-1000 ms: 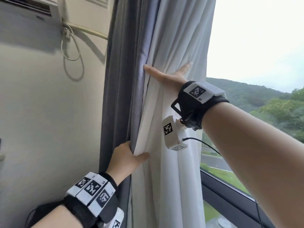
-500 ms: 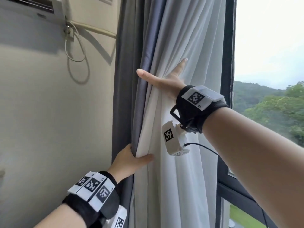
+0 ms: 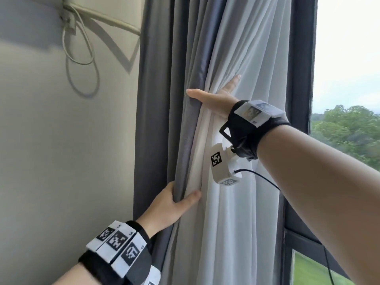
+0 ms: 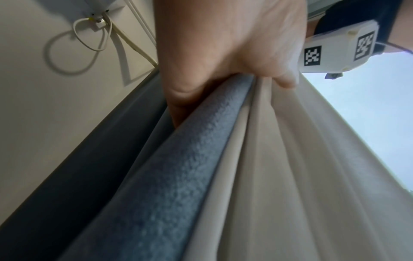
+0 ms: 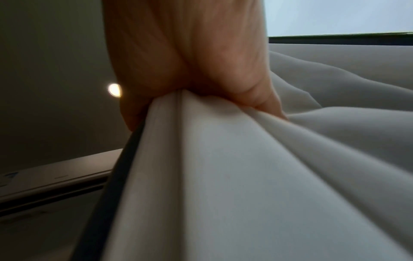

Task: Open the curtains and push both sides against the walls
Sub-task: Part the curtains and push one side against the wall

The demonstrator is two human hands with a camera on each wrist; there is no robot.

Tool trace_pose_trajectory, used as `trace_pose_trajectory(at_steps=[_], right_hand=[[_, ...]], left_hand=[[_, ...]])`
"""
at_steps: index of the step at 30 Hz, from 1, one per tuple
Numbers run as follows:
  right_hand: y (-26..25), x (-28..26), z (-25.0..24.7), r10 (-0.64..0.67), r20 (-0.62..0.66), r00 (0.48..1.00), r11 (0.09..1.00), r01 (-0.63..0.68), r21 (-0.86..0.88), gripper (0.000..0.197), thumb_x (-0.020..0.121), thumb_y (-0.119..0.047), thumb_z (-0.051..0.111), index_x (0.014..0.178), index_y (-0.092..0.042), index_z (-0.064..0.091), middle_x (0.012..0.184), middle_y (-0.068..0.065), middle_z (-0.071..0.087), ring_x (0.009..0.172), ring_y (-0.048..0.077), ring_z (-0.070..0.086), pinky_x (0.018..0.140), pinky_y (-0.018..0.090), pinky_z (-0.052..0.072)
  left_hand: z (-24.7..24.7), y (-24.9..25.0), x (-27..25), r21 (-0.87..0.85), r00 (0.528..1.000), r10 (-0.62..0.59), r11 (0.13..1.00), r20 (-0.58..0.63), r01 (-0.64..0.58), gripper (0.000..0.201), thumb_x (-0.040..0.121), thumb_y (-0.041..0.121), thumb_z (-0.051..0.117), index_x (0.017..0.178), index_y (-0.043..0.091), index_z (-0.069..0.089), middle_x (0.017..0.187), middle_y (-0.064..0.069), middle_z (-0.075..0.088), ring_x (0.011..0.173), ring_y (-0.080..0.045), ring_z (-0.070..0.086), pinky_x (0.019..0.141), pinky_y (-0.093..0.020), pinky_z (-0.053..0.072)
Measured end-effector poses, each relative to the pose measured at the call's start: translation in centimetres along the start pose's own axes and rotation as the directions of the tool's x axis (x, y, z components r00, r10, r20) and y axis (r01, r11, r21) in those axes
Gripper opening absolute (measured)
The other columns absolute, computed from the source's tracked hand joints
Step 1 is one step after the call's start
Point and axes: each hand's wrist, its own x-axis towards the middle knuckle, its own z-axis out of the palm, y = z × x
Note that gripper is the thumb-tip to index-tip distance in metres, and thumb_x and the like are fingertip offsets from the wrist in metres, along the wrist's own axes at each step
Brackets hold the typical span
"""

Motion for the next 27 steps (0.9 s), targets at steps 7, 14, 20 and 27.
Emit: trace_pose_trajectory(at_steps=[7,14,20,27], right_hand=[[0.0,3.8,3.4,-0.022,0.068,0.997,0.999,0.019,0.049,0.136,0.062,-0.062,0.070,0.136,-0.023,-0.038,0.158,0.010,-0.004,0.142,0.035,0.015,0.112,0.052,0.023],[0.3,7.3,7.2,-0.040,0.146,0.988,0.995,0.027,0.094,0.134,0.064,-0.057,0.071,0.134,-0.027,-0.040,0.156,0.020,0.007,0.141,0.038,0.016,0.112,0.054,0.022],[0.9,10.1,9.6,-0.056,0.188,0.981,0.998,0.052,0.029,0.125,0.073,-0.052,0.067,0.137,-0.024,-0.037,0.155,0.022,0.002,0.141,0.040,0.014,0.113,0.053,0.019],[3.8,12.2,8.7,-0.051,0.117,0.992,0.976,0.074,-0.204,0.116,0.076,-0.062,0.058,0.145,-0.013,-0.022,0.155,0.016,0.009,0.141,0.036,0.014,0.114,0.050,0.017]], left_hand=[[-0.5,-0.5,2.8,-0.011,1.000,0.026,1.000,0.007,-0.026,0.061,0.042,0.069,0.071,0.092,0.045,0.045,0.095,0.023,0.063,0.081,0.026,0.055,0.060,0.004,0.041],[-1.6,-1.3,7.3,0.207,0.974,0.097,0.977,-0.203,-0.054,0.098,0.040,0.069,0.075,0.125,0.033,0.042,0.120,0.015,0.058,0.108,-0.004,0.058,0.093,-0.034,0.051],[-1.4,-2.8,11.0,0.298,0.935,0.055,0.953,-0.350,0.056,0.093,0.045,0.057,0.081,0.122,0.024,0.041,0.119,0.004,0.057,0.107,-0.018,0.059,0.091,-0.044,0.052],[-0.1,-5.1,15.4,0.365,0.896,0.029,0.919,-0.444,0.151,0.066,0.065,0.035,0.077,0.115,0.010,0.044,0.113,-0.010,0.058,0.099,-0.031,0.061,0.083,-0.047,0.053]])
